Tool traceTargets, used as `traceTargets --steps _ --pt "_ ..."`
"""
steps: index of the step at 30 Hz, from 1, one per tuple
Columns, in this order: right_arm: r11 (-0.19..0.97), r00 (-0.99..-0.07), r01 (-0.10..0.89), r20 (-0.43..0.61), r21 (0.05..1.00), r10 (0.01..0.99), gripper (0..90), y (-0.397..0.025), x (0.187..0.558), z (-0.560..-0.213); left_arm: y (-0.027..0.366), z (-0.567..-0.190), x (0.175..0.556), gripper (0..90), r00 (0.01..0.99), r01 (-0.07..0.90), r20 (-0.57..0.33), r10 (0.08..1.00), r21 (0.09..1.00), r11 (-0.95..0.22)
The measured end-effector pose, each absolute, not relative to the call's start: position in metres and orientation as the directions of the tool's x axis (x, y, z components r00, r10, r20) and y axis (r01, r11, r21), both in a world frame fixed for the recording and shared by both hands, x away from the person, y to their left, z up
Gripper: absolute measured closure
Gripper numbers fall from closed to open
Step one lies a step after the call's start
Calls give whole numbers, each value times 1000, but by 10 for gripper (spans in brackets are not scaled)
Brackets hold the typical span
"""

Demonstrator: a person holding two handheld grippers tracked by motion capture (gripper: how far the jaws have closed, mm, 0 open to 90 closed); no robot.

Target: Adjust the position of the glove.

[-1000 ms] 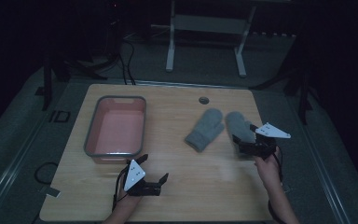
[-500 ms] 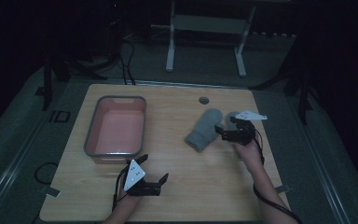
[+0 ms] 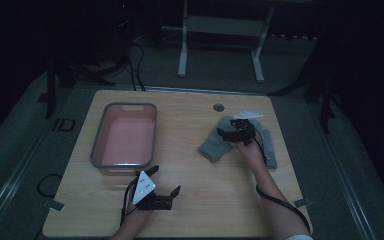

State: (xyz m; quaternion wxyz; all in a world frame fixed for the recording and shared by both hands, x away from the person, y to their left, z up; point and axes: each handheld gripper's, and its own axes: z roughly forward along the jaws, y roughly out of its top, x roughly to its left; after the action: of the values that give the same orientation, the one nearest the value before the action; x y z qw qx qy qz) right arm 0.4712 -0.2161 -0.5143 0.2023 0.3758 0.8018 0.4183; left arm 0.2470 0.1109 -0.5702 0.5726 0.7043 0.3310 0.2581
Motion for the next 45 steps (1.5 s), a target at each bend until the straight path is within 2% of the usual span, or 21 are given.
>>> traceTargets --steps 9,14,15,16,17,21,27,36,37,45 --pt "442 -604 516 -53 734 795 365 -204 491 -541 111 -570 247 4 650 171 -17 760 977 -124" --pt "439 -598 516 -57 735 799 552 -206 490 -550 111 -570 247 4 650 171 -18 760 977 -123" --pt "435 -601 518 -48 737 798 680 -207 490 -550 111 -570 247 4 649 171 -18 760 978 -123" --pt "435 -605 517 -45 738 795 723 -207 490 -549 111 -570 247 4 650 171 -17 760 977 -124" --pt "435 -605 517 -45 738 795 723 -207 490 -549 111 -570 247 4 650 170 -16 760 977 -125" --pt "435 -627 503 -30 747 778 842 -208 487 -544 111 -570 247 4 649 174 -20 761 977 -122" --pt "439 -679 490 14 753 734 858 -208 480 -535 111 -570 247 4 649 174 -21 760 977 -121" --pt "472 -791 404 41 783 610 864 -199 448 -511 111 -570 247 4 647 173 -21 762 977 -121" --pt "490 -838 368 54 790 543 865 -192 433 -504 111 -570 247 4 647 174 -20 762 977 -121" --pt "509 -917 278 69 815 392 866 -175 396 -497 111 -570 247 4 647 171 -17 762 977 -124"
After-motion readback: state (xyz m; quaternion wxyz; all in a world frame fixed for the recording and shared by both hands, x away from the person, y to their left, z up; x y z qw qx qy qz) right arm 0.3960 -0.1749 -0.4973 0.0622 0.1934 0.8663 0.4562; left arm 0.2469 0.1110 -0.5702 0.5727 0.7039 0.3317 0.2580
